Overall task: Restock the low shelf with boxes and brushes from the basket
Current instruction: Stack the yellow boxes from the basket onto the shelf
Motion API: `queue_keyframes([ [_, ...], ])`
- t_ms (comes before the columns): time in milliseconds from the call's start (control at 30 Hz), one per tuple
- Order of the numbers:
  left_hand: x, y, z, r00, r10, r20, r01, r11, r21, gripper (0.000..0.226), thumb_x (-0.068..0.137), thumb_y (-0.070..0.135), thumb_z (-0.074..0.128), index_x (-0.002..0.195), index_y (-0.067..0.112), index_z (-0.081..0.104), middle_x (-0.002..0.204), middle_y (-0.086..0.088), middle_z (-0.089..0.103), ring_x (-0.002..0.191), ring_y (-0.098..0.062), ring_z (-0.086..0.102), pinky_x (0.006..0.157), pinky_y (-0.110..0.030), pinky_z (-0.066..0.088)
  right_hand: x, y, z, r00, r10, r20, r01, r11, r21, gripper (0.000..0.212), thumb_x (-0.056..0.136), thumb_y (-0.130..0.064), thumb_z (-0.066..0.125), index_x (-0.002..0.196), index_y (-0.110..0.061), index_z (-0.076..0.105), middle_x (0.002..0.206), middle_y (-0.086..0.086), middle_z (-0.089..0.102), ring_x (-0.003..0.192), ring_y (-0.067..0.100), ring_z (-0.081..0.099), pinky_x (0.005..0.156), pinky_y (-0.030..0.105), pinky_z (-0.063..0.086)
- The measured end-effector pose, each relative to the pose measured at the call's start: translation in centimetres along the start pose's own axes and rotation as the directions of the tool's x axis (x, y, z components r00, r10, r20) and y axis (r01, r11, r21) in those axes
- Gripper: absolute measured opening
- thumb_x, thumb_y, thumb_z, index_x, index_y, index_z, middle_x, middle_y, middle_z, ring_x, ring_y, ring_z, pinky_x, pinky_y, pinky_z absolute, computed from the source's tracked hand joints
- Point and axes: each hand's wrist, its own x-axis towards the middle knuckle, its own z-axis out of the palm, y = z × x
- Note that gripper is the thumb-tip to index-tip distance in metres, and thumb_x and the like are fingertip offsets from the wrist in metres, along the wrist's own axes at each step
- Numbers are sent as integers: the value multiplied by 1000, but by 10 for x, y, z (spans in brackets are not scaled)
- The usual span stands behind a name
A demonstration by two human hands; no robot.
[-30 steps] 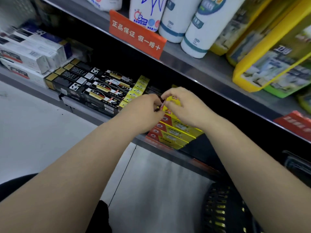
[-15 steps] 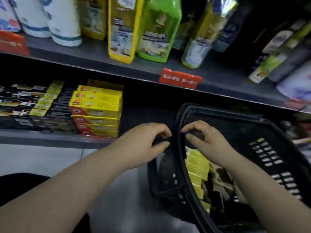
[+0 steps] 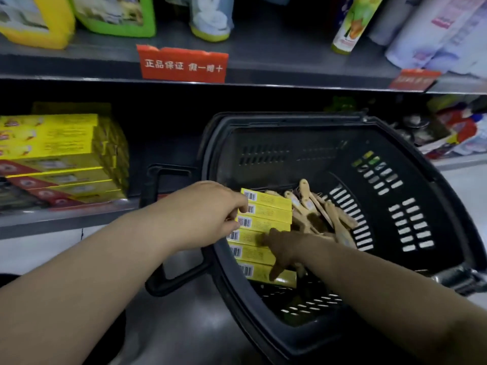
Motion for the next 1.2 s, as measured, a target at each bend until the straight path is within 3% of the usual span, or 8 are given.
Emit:
queue_keyframes([
  [233,18,18,19,999,-53,5,52,990,128,34,92,41,50,124,30,49,116,9,60,104,-19,50,94,-26,28,15,-40,19,990,-71,-123,31,954,-298,82,91,-20,56,149,-9,-1,151,18,16,129,39,38,90,45,44],
  [333,19,22,24,998,-56,18,54,991,123,34,92,41,51,124,29,49,119,8,60,104,-19,54,95,-28,31,8,-31,13,991,-99,-90,71,960,-271,65,91,-14,56,145,-9,21,144,17,28,124,39,43,90,44,44],
  [567,23,25,15,991,-133,-14,131,983,-127,41,94,33,49,133,24,41,122,10,58,105,-12,56,89,-30,45,-34,19,-19,993,-83,-78,97,975,199,54,75,-38,75,120,-16,53,111,3,59,100,23,56,73,29,44],
  [667,30,33,9,963,-269,1,237,848,-474,55,95,31,49,144,18,27,134,6,49,106,-13,57,94,-33,45,-63,40,-46,986,-63,-151,156,648,746,39,77,-30,76,109,-18,57,98,9,69,85,19,64,77,32,54],
  [800,34,35,3,926,-371,64,297,614,-731,46,94,37,50,135,24,34,136,6,43,104,-8,53,86,-27,44,-100,47,-73,956,-109,-274,294,267,918,29,85,-25,64,109,-10,61,99,7,70,85,20,67,74,25,55],
  [900,34,35,3,900,-392,191,370,454,-811,41,91,47,50,125,29,36,112,16,54,89,7,52,68,-15,42,-116,41,-85,932,-120,-341,358,186,915,54,73,-33,64,116,0,56,98,8,69,85,22,66,73,26,55],
  [1033,38,36,4,878,-347,330,404,166,-900,103,55,66,66,141,23,29,128,2,56,115,-16,56,101,-40,44,-115,22,-92,881,-61,-468,465,287,837,35,84,-37,59,105,-9,56,81,-1,70,66,14,67,65,26,57],
  [1200,45,25,-3,863,-394,315,397,144,-907,104,43,61,84,129,13,49,116,-7,64,107,-25,62,94,-43,50,-93,15,-90,844,-1,-537,537,35,843,47,99,-37,38,106,5,59,78,9,69,66,15,67,65,23,55],
])
